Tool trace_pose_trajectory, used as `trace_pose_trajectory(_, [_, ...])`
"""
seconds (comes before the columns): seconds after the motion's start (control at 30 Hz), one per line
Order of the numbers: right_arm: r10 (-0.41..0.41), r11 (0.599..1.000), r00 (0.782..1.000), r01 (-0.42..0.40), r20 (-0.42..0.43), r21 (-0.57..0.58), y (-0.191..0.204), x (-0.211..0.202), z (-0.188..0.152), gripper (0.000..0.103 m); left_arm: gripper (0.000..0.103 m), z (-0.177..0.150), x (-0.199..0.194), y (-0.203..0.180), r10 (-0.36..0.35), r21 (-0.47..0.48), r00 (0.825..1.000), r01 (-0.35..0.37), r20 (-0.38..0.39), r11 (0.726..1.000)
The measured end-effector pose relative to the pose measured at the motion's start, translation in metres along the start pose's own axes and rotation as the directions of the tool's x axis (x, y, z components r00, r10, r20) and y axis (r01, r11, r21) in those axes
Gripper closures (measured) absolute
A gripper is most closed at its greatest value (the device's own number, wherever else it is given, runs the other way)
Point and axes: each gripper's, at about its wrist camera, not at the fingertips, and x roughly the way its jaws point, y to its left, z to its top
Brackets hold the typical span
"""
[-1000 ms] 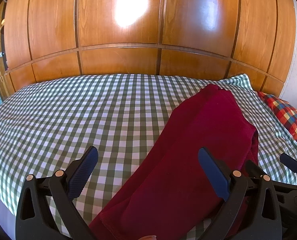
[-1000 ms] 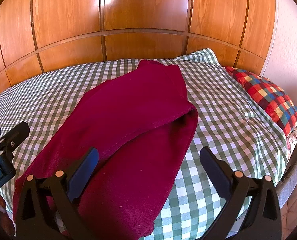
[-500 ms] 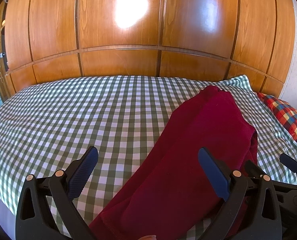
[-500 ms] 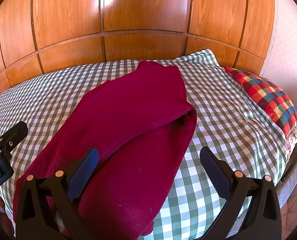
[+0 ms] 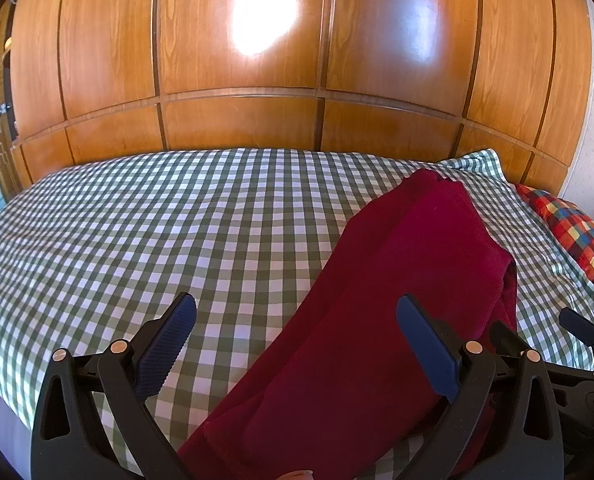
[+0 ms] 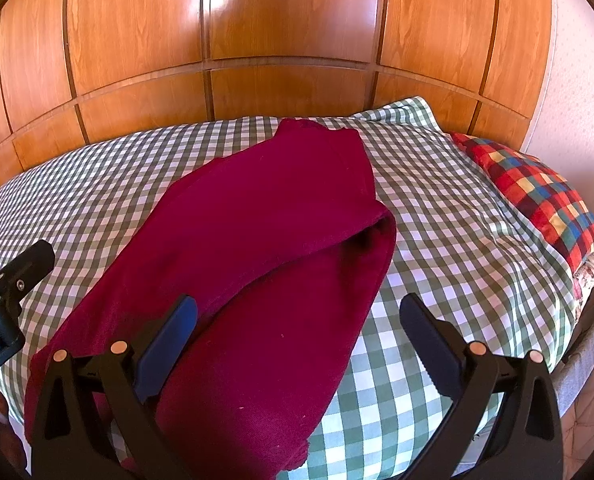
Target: Fold small clothes
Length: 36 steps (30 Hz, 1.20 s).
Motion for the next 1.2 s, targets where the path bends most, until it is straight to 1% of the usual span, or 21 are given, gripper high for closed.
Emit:
trace_pose_trajectory(0.13, [0.01,1.0,1.0,-0.01,0.0,-0.001,0.0,0.0,0.0,0.002,0.004,-0.001,0.001,0.002,0.0,-0.003,1.0,0.0,-0.003,1.0])
trace_pose_trajectory(0.2, [0.044,0.999,0.999,-0.044,-0.003,-0.002,0.0,-0.001,0.0,0.002,0.004,-0.002,0.001,0.003,0.003,-0.001,1.0,-0.003,-0.003,1.0])
trace_pose_trajectory(0.3, [0.143,0.99,0.99,-0.143,-0.004,0.006,-0.002,-0.005,0.0,0.002,0.004,-0.004,0.0,0.007,0.005,0.0,1.0,-0.005,0.0,1.0])
trace_pose_trajectory(0.37, [0.25,0.968,0.968,-0.249,-0.003,0.015,-0.006,-0.009,0.001,0.002,0.004,-0.005,0.002,0.01,-0.004,-0.001,1.0,0.004,-0.007,1.0])
trace_pose_trajectory(0.4, [0.28,0.96,0.96,-0.28,-0.006,0.018,-0.007,-0.01,0.002,0.002,0.004,-0.005,0.002,0.011,-0.01,-0.004,1.0,0.01,-0.012,1.0])
trace_pose_trajectory(0.5, [0.443,0.896,0.896,-0.44,-0.044,0.062,-0.011,-0.01,0.003,0.002,0.004,-0.006,0.008,0.022,-0.02,-0.04,0.999,0.018,-0.041,0.999])
trace_pose_trajectory(0.53, [0.512,0.858,0.856,-0.506,-0.064,0.092,-0.012,-0.01,0.003,0.005,0.004,-0.006,0.009,0.025,-0.02,-0.04,0.999,0.018,-0.047,0.999])
trace_pose_trajectory(0.57, [0.562,0.825,0.824,-0.553,-0.077,0.114,-0.013,-0.01,0.003,0.014,0.004,-0.006,0.01,0.028,-0.021,-0.04,0.998,0.019,-0.056,0.999])
trace_pose_trajectory(0.6, [0.612,0.789,0.785,-0.599,-0.095,0.134,-0.012,-0.009,0.002,0.02,0.004,-0.006,0.012,0.033,-0.023,-0.047,0.998,0.019,-0.065,0.999])
trace_pose_trajectory(0.63, [0.669,0.742,0.732,-0.651,-0.125,0.16,-0.01,-0.007,0.001,0.028,0.004,-0.006,0.014,0.043,-0.023,-0.071,0.997,0.018,-0.077,0.997])
trace_pose_trajectory(0.73, [0.742,0.67,0.641,-0.72,-0.198,0.179,0.006,-0.005,-0.003,0.039,0.004,-0.007,0.017,0.072,-0.006,-0.14,0.995,-0.007,-0.095,0.99])
trace_pose_trajectory(0.77, [0.759,0.648,0.608,-0.738,-0.231,0.186,0.014,-0.002,-0.005,0.041,0.004,-0.009,0.017,0.08,-0.001,-0.154,0.995,-0.014,-0.098,0.988])
trace_pose_trajectory(0.8, [0.768,0.636,0.59,-0.747,-0.248,0.192,0.019,0.0,-0.006,0.041,0.004,-0.01,0.017,0.088,0.011,-0.163,0.995,-0.027,-0.1,0.986])
trace_pose_trajectory(0.83, [0.771,0.628,0.565,-0.753,-0.295,0.199,0.031,0.005,-0.009,0.041,0.004,-0.012,0.016,0.098,0.026,-0.169,0.995,-0.042,-0.097,0.985])
trace_pose_trajectory(0.9, [0.736,0.657,0.559,-0.726,-0.381,0.205,0.046,0.021,-0.015,0.041,0.004,-0.014,0.013,0.11,0.043,-0.173,0.995,-0.059,-0.093,0.983])
trace_pose_trajectory(1.0, [0.713,0.673,0.546,-0.71,-0.441,0.209,0.064,0.037,-0.02,0.041,0.004,-0.02,0.01,0.127,0.07,-0.193,0.992,-0.089,-0.102,0.977])
trace_pose_trajectory(1.03, [0.697,0.685,0.555,-0.703,-0.454,0.192,0.072,0.04,-0.022,0.045,0.004,-0.022,0.011,0.132,0.076,-0.203,0.991,-0.098,-0.112,0.974])
trace_pose_trajectory(1.1, [0.68,0.701,0.582,-0.695,-0.446,0.162,0.075,0.038,-0.02,0.062,0.004,-0.026,0.011,0.138,0.085,-0.211,0.988,-0.111,-0.128,0.971])
trace_pose_trajectory(1.13, [0.669,0.711,0.605,-0.691,-0.433,0.133,0.077,0.036,-0.019,0.082,0.004,-0.028,0.01,0.14,0.094,-0.207,0.987,-0.12,-0.13,0.971])
trace_pose_trajectory(1.17, [0.643,0.735,0.646,-0.672,-0.412,0.093,0.075,0.033,-0.015,0.096,0.004,-0.029,0.009,0.14,0.101,-0.203,0.986,-0.126,-0.131,0.971])
trace_pose_trajectory(1.2, [0.627,0.748,0.668,-0.66,-0.401,0.069,0.076,0.033,-0.012,0.099,0.004,-0.03,0.008,0.14,0.104,-0.199,0.986,-0.129,-0.131,0.972])
